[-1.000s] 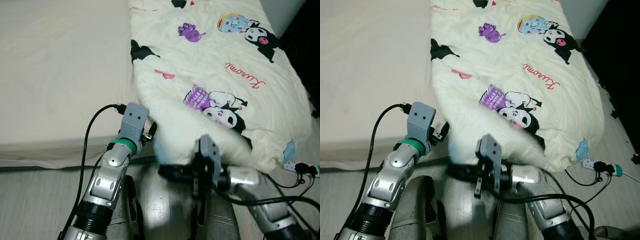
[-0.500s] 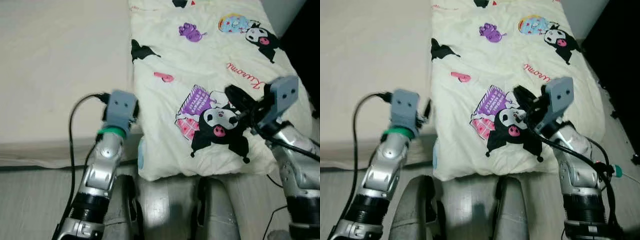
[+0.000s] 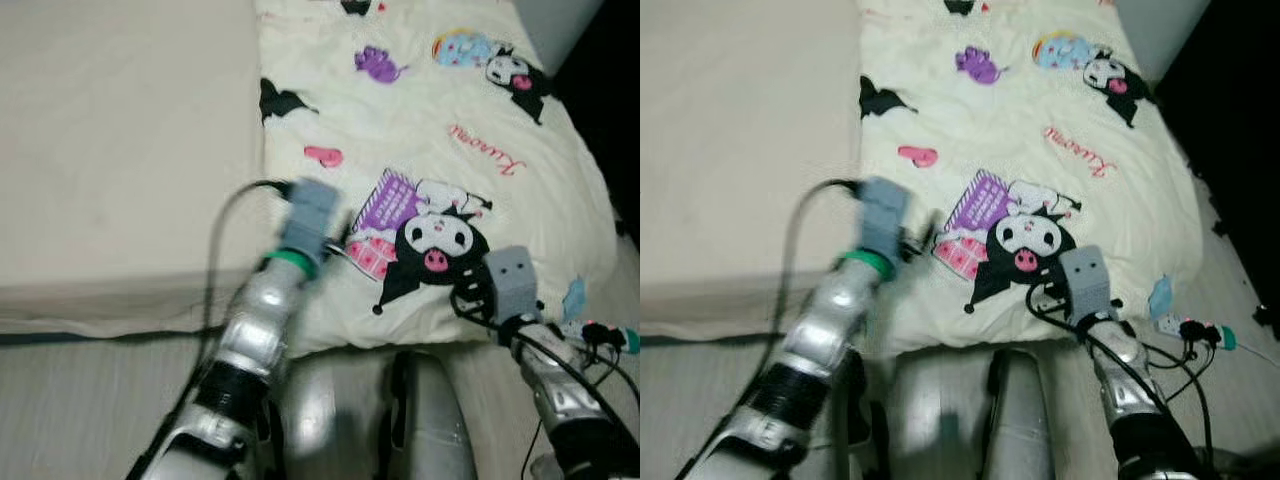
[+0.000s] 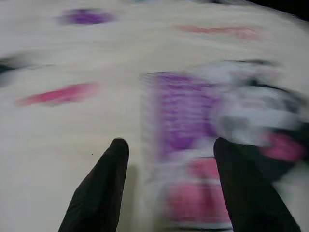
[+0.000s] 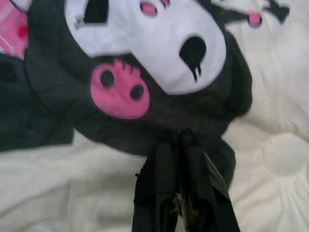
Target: Clean up the room
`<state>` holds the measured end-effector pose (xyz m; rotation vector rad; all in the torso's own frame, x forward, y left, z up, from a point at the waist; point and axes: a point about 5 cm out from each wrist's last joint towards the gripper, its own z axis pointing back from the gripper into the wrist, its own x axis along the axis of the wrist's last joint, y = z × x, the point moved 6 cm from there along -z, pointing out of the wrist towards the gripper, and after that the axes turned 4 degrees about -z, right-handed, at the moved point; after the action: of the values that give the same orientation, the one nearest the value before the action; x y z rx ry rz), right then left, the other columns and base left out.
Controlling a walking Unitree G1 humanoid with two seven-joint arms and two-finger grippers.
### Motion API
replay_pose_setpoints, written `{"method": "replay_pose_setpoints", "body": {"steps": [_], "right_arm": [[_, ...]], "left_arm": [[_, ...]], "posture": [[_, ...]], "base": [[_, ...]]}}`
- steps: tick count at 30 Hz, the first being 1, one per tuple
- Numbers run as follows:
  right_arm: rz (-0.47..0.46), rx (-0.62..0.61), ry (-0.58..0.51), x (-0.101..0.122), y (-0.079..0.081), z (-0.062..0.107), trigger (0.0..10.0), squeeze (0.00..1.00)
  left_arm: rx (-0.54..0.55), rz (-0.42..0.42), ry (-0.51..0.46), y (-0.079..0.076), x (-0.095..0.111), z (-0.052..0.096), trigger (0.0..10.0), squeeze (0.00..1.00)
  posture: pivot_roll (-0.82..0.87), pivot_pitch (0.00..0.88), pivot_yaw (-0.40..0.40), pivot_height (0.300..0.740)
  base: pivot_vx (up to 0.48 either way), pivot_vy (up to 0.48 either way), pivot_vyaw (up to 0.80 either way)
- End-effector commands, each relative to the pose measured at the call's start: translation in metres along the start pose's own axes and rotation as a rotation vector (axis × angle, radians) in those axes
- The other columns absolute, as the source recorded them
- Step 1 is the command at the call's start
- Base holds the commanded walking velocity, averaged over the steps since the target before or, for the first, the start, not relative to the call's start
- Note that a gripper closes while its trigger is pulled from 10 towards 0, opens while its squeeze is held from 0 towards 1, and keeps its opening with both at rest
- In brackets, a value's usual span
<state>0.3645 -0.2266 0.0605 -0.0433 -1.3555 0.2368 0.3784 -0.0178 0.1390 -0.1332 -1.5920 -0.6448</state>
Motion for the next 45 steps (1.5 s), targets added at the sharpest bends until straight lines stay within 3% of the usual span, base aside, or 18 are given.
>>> {"method": "replay_pose_setpoints", "body": {"steps": [1,3,4,7,12,13,18,20,21,22,25,31,35,38,40,42,43,45], "right_arm": [[-0.02,0.012,-0.01,-0.001,0.004,0.001,10.0,0.0],[-0.046,0.025,-0.057,0.011,0.009,-0.002,10.0,0.0],[-0.046,0.025,-0.057,0.011,0.009,-0.002,10.0,0.0],[-0.055,0.032,-0.095,0.02,0.014,-0.005,10.0,0.0],[-0.064,0.049,-0.143,0.032,0.022,-0.007,10.0,0.0],[-0.068,0.057,-0.163,0.035,0.025,-0.009,10.0,0.0],[-0.068,0.065,-0.172,0.035,0.028,-0.01,10.0,0.0],[-0.069,0.072,-0.175,0.035,0.031,-0.01,10.0,0.0],[-0.069,0.072,-0.175,0.035,0.031,-0.01,10.0,0.0],[-0.075,0.072,-0.177,0.034,0.031,-0.01,10.0,0.0],[-0.079,0.07,-0.18,0.034,0.031,-0.01,10.0,0.0],[-0.08,0.066,-0.181,0.034,0.029,-0.01,10.0,0.0],[-0.074,0.057,-0.194,0.04,0.022,-0.013,10.0,0.0],[-0.072,0.055,-0.197,0.041,0.021,-0.013,10.0,0.0],[-0.071,0.05,-0.213,0.046,0.018,-0.013,10.0,0.0],[-0.071,0.05,-0.213,0.046,0.018,-0.013,10.0,0.0],[-0.071,0.05,-0.22,0.048,0.017,-0.013,10.0,0.0],[-0.066,0.074,-0.26,0.058,0.019,-0.009,10.0,0.0]], "left_arm": [[-0.015,-0.077,0.007,-0.009,-0.006,-0.003,10.0,0.0],[-0.044,-0.166,0.045,-0.024,-0.012,-0.01,10.0,0.0],[-0.044,-0.166,0.045,-0.024,-0.012,-0.01,10.0,0.0],[-0.04,-0.292,0.141,-0.028,-0.033,-0.012,10.0,0.0],[0.019,-0.337,0.265,-0.007,-0.069,-0.002,10.0,0.0],[0.03,-0.342,0.37,0.012,-0.102,0.014,10.0,0.0],[0.019,-0.295,0.466,0.028,-0.133,0.037,10.0,0.0],[0.009,-0.231,0.531,0.045,-0.157,0.061,10.0,0.0],[0.009,-0.231,0.531,0.045,-0.157,0.061,10.0,0.0],[-0.005,-0.167,0.579,0.055,-0.173,0.084,10.0,0.0],[-0.021,-0.121,0.604,0.057,-0.182,0.098,10.0,0.0],[-0.054,-0.074,0.614,0.048,-0.186,0.106,10.0,0.0],[-0.121,-0.172,0.688,0.04,-0.197,0.111,10.0,0.0],[-0.114,-0.175,0.682,0.041,-0.196,0.11,10.0,0.0],[0.026,-0.195,0.578,0.062,-0.174,0.095,10.0,0.0],[0.026,-0.195,0.578,0.062,-0.174,0.095,10.0,0.0],[0.098,-0.208,0.53,0.074,-0.163,0.091,10.0,0.0],[0.326,-0.25,0.436,0.118,-0.132,0.093,10.0,0.0]], "posture": [[-0.04,0.229,0.065,0.595],[-0.04,0.232,0.062,0.595],[-0.04,0.232,0.062,0.595],[-0.05,0.24,0.061,0.595],[-0.05,0.243,0.063,0.595],[-0.04,0.244,0.063,0.595],[-0.02,0.244,0.071,0.595],[-0.01,0.243,0.077,0.595],[-0.01,0.243,0.077,0.595],[0.0,0.24,0.08,0.595],[0.0,0.239,0.079,0.595],[0.0,0.233,0.074,0.595],[-0.01,0.215,0.064,0.595],[-0.01,0.212,0.063,0.595],[-0.02,0.204,0.064,0.595],[-0.02,0.204,0.064,0.595],[-0.02,0.204,0.064,0.595],[-0.02,0.197,0.075,0.595]], "base": [[0.0,0.0,0.0],[0.0,0.0,0.0],[0.0,0.0,0.0],[0.0,0.0,0.0],[0.0,0.0,0.0],[0.0,0.0,0.0],[0.0,0.0,0.0],[0.0,0.0,0.0],[0.0,0.0,0.0],[0.0,0.0,0.0],[0.0,0.0,0.0],[0.0,0.0,0.0],[0.0,0.0,0.0],[0.0,0.0,0.0],[0.0,0.0,0.0],[0.0,0.0,0.0],[0.0,0.0,0.0],[0.0,0.0,0.0]]}}
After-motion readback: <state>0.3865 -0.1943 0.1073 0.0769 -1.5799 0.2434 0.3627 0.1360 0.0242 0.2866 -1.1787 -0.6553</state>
